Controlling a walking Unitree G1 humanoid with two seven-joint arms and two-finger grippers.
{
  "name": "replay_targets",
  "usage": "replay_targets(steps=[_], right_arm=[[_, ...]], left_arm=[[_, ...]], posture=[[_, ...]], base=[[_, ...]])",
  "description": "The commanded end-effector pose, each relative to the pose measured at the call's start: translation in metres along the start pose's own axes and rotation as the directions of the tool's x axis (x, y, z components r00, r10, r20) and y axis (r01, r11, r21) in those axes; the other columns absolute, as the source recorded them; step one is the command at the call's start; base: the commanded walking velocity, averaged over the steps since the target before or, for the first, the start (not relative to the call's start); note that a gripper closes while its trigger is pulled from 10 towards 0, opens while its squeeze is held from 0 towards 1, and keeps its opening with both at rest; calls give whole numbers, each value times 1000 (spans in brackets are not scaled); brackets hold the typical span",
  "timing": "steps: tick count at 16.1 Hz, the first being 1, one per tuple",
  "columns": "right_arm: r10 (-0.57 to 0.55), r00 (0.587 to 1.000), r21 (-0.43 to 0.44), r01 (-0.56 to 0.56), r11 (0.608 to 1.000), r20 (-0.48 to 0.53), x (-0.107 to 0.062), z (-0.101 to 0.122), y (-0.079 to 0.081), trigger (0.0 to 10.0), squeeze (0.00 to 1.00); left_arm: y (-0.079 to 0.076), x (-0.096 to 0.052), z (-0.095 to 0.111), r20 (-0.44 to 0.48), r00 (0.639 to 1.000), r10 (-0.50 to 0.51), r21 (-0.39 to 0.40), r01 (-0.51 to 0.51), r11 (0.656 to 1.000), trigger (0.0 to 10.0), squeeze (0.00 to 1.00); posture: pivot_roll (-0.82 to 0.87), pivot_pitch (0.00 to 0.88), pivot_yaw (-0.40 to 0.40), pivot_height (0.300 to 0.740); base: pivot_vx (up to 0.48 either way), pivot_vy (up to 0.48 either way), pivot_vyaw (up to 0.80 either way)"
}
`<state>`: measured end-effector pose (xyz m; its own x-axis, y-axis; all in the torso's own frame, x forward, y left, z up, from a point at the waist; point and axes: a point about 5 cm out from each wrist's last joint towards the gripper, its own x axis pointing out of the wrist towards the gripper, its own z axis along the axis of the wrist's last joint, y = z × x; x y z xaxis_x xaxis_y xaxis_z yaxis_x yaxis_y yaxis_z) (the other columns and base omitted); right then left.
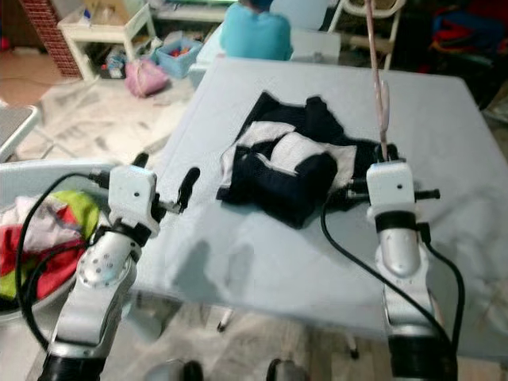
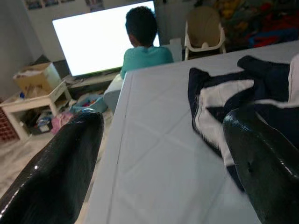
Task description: Hang hanger
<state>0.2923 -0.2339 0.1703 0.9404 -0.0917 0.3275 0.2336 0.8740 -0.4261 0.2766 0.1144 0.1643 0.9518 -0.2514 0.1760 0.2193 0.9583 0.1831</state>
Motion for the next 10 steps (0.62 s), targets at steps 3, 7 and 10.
replay_targets(steps=[3,7,10], right_arm=[[5,1000,0,-5,1000,5,-3,0,0,0,0],[19,1000,3,-19,1000,-4,-4,-2,2,0,0],[21,1000,-1,-21,1000,-5,-4,-3,2,0,0]], left_arm=[[3,0,5,12,1000,20,10,-20,1000,10000,0],[3,1,6,10,1000,21,-6,-21,1000,10000,0],[5,3,6,8,999,31,-30,-31,999,10000,0]], posture=[[-36,43,22,740],[-39,44,20,740],[-39,42,20,740]], base=[[-409,0,0],[-164,0,0],[0,0,0]])
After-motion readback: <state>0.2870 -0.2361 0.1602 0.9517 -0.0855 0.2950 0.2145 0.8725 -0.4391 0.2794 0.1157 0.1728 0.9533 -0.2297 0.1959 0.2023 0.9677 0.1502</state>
